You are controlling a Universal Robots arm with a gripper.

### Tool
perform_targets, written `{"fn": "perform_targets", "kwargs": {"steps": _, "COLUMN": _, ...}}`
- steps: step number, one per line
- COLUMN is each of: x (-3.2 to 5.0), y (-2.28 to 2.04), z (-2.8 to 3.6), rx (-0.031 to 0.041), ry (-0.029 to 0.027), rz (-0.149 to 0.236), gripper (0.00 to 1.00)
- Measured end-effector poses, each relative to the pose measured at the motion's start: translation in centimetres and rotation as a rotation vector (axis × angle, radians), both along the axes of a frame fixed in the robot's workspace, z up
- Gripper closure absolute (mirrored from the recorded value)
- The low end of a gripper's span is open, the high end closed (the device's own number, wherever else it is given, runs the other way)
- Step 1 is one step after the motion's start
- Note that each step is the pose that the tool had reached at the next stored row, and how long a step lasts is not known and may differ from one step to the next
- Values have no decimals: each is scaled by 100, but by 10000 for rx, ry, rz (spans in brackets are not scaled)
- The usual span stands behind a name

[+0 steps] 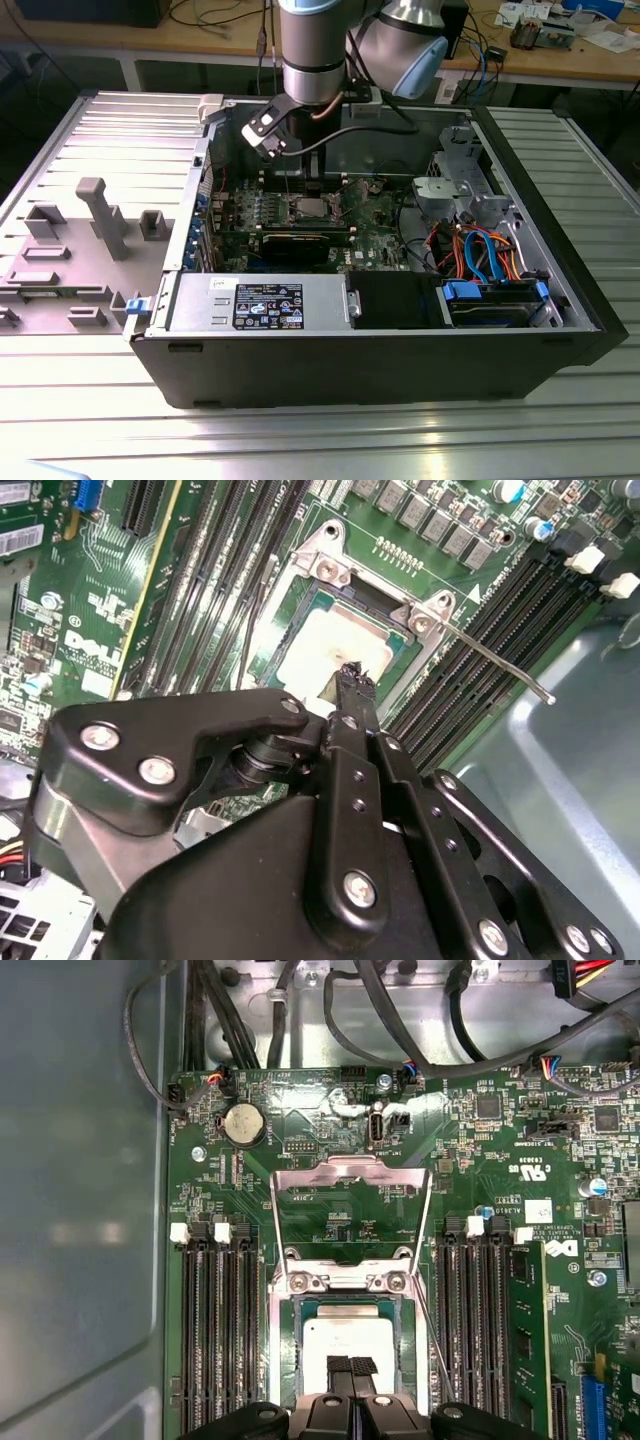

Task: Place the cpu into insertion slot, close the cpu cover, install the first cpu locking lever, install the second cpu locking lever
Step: 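Close the cpu cover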

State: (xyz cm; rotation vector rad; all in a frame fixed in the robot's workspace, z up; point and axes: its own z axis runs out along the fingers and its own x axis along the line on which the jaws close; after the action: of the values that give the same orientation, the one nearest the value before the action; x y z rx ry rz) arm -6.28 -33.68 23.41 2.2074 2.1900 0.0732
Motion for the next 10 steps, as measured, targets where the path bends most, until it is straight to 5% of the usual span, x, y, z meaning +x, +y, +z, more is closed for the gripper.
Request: {"fn": "perform_targets", "kwargs": {"steps": 10, "x": 0, "y": 0, "z": 134, "rx": 2, "ry": 9, "rz": 0, "gripper": 89}}
